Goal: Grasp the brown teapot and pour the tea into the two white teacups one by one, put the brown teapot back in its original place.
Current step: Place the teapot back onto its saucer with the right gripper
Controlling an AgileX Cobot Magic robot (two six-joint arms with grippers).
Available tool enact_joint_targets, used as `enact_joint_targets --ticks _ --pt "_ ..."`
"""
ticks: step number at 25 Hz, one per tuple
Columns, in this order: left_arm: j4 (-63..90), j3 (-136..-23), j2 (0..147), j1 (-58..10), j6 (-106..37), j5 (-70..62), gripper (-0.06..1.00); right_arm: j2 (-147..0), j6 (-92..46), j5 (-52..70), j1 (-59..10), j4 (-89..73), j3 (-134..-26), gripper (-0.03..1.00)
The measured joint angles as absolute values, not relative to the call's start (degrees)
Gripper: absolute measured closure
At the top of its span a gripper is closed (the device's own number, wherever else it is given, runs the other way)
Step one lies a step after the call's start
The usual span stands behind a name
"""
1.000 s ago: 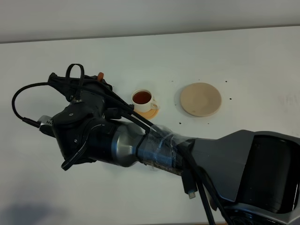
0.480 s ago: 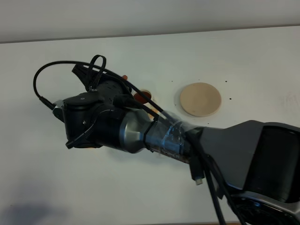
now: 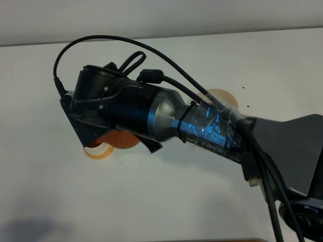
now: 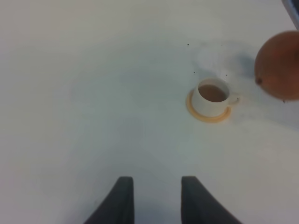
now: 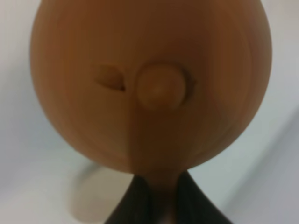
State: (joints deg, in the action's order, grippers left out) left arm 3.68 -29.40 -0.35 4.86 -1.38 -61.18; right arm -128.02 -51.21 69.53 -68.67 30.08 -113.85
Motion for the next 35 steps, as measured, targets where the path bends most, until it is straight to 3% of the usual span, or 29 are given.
enact_joint_targets --ticks 7,18,31,35 --pt "3.7 -29.4 -0.4 4.9 -1.4 -61.2 0.69 -128.1 -40.8 69.8 -67.2 18.5 -113.9 0.88" --pt "3.7 -29.4 -0.4 4.9 -1.4 -61.2 0.69 -128.1 -11.9 69.8 -66.5 12.9 -110.8 0.88" --pt "3.7 -29.4 -0.4 4.9 -1.4 -61.2 0.69 -125.4 -10.2 69.9 -65.5 12.2 -108.1 0.88" --pt "3.7 -29.4 -0.4 4.9 -1.4 -61.2 0.69 -122.0 -10.2 69.9 -62.1 12.7 -108.1 0.88"
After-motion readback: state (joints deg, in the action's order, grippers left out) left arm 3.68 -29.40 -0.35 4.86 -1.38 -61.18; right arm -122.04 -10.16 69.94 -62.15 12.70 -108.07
